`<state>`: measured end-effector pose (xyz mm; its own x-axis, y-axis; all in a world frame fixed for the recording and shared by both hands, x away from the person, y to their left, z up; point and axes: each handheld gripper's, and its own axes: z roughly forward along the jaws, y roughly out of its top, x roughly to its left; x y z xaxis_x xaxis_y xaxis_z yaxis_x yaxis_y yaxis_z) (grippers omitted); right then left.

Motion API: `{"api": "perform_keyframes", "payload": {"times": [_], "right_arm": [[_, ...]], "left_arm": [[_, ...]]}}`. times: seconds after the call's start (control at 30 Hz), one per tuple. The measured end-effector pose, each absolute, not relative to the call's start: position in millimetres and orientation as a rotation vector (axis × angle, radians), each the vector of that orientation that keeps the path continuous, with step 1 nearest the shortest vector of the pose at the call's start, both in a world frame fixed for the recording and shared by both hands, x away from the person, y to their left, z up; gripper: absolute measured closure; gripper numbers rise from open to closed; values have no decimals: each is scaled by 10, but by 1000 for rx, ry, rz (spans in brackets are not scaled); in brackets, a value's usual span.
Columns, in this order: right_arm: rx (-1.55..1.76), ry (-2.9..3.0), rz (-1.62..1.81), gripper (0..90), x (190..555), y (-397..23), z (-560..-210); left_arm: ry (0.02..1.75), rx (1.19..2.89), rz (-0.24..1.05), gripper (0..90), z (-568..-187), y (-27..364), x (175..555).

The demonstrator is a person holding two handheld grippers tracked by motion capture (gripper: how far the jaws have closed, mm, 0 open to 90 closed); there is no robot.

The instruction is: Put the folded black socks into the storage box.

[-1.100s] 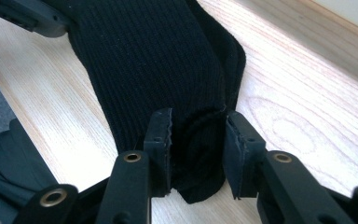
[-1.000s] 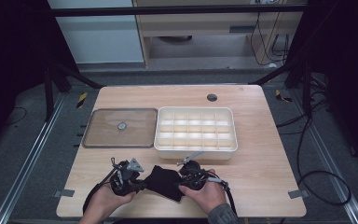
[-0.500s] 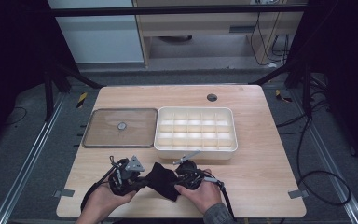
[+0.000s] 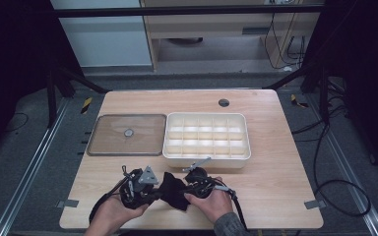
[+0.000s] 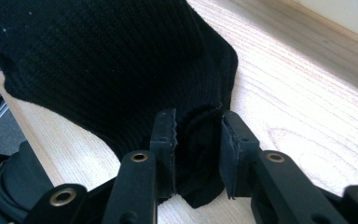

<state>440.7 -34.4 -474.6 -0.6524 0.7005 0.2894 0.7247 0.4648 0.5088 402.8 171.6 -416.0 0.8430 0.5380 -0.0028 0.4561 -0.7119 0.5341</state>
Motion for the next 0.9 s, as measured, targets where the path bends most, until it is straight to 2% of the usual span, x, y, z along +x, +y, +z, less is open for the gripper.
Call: {"api": "perform_keyframes", "payload": {"times": [0.57,0.9], "right_arm": [[-1303,-2638,-986,707,4426,-389,-4752],[-1315,-2637,-1007,682,4417,-427,-4737]], "left_arm": [[630,2512,189,826,-4170,1531,3957],[628,2521,182,826,-4204,1514,3960]]}}
